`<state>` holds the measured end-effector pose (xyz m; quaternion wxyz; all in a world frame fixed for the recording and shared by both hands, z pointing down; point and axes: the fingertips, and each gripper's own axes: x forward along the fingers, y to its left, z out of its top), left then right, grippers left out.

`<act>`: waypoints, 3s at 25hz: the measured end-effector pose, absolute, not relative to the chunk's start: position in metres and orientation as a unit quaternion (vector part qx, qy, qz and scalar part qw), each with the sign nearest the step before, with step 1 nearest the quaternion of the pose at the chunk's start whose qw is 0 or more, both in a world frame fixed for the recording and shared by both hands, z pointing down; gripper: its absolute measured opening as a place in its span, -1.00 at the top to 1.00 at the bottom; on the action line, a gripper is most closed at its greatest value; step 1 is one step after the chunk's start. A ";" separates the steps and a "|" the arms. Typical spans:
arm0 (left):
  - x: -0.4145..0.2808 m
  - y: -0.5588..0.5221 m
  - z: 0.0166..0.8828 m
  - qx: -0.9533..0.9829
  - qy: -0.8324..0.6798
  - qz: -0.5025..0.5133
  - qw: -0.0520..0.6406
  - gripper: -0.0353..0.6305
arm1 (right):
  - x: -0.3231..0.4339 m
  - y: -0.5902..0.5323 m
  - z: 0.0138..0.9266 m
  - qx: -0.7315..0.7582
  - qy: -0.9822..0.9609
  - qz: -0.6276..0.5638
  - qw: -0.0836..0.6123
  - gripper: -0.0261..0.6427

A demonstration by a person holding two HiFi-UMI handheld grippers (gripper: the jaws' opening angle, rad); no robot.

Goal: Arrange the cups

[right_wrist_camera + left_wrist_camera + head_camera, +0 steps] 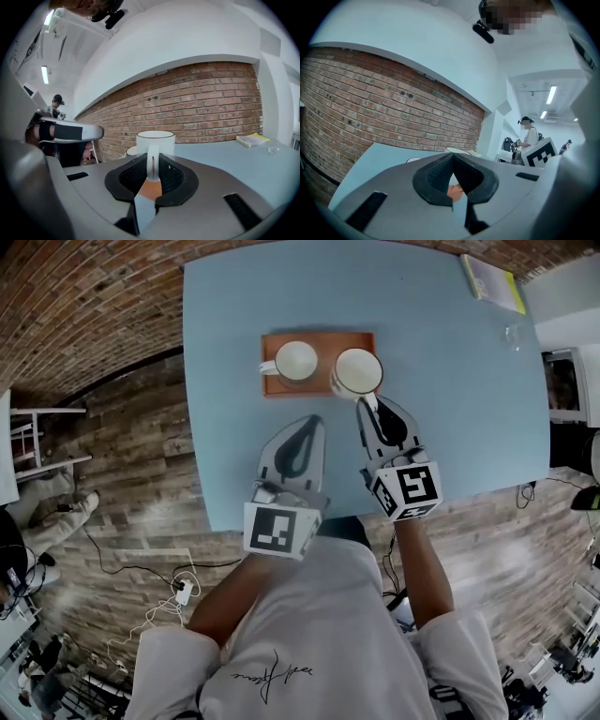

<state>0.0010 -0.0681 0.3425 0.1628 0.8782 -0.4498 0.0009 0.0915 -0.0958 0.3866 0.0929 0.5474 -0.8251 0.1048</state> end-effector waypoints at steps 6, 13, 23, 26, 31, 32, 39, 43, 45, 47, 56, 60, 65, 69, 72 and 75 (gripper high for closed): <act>-0.005 -0.065 0.348 0.881 -0.443 0.003 0.168 0.87 | 0.091 -0.095 0.393 0.587 -0.797 0.110 0.089 0.72; -0.006 -0.063 0.354 0.886 -0.431 0.008 0.171 0.87 | 0.089 -0.097 0.400 0.610 -0.779 0.119 0.077 0.72; -0.002 -0.062 0.361 0.889 -0.423 0.009 0.175 0.87 | 0.099 -0.110 0.409 0.646 -0.752 0.103 0.080 0.72; 0.000 -0.063 0.363 0.889 -0.422 0.009 0.177 0.87 | 0.098 -0.115 0.413 0.653 -0.746 0.100 0.082 0.72; -0.001 -0.062 0.365 0.887 -0.424 0.009 0.182 0.87 | 0.099 -0.118 0.425 0.658 -0.741 0.103 0.088 0.72; -0.001 -0.062 0.366 0.887 -0.424 0.010 0.183 0.87 | 0.099 -0.119 0.428 0.660 -0.739 0.104 0.088 0.72; -0.003 -0.061 0.374 0.888 -0.423 0.026 0.178 0.87 | 0.097 -0.124 0.438 0.665 -0.734 0.098 0.092 0.72; -0.005 -0.060 0.377 0.886 -0.424 0.029 0.183 0.87 | 0.097 -0.123 0.441 0.670 -0.730 0.104 0.087 0.72; -0.006 -0.060 0.379 0.886 -0.424 0.032 0.184 0.87 | 0.097 -0.123 0.442 0.673 -0.727 0.104 0.085 0.72; -0.007 -0.061 0.381 0.887 -0.423 0.034 0.183 0.87 | 0.097 -0.123 0.444 0.675 -0.726 0.102 0.085 0.72; -0.008 -0.059 0.385 0.888 -0.418 0.040 0.185 0.87 | 0.091 -0.124 0.447 0.676 -0.726 0.085 0.090 0.72; -0.009 -0.058 0.386 0.888 -0.419 0.042 0.186 0.87 | 0.091 -0.122 0.447 0.681 -0.723 0.079 0.091 0.72; -0.013 -0.060 0.387 0.886 -0.422 0.041 0.186 0.87 | 0.090 -0.123 0.447 0.688 -0.716 0.072 0.090 0.72; -0.015 -0.059 0.388 0.885 -0.424 0.042 0.186 0.87 | 0.089 -0.123 0.447 0.687 -0.718 0.076 0.085 0.72; -0.014 -0.058 0.388 0.886 -0.423 0.042 0.186 0.87 | 0.087 -0.121 0.448 0.682 -0.722 0.083 0.083 0.72; -0.012 -0.056 0.387 0.887 -0.420 0.041 0.186 0.87 | 0.088 -0.117 0.449 0.681 -0.722 0.085 0.084 0.72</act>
